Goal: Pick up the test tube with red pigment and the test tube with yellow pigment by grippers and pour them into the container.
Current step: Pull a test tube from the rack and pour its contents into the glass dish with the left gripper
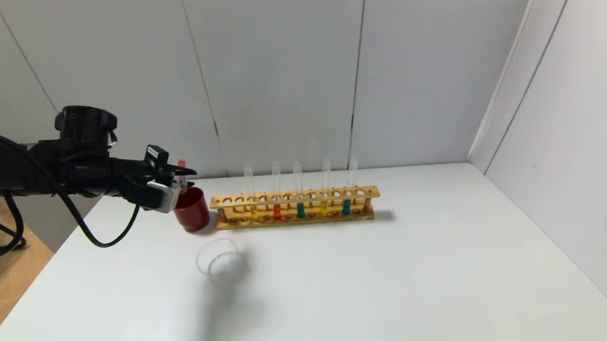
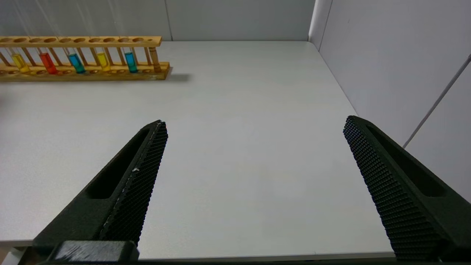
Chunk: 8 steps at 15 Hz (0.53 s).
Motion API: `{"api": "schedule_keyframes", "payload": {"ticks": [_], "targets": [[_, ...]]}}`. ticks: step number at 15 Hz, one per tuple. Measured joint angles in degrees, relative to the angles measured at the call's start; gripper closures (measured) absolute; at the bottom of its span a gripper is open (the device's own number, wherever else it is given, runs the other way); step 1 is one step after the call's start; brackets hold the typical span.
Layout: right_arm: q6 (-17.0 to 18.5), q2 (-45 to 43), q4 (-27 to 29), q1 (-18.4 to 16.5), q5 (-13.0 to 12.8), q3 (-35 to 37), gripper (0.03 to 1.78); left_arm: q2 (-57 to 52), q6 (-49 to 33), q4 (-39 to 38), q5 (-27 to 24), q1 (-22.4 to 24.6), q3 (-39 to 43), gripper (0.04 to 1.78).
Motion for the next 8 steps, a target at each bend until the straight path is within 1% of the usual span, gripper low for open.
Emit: {"api": "schedule_keyframes", "payload": {"ticks": [8], "targets": [[0.0,0.0,0.0,0.0,0.02,0.0,0.06,1.52,2.47,0.0,0.28,-0.2,-0.63,1.49]]}}
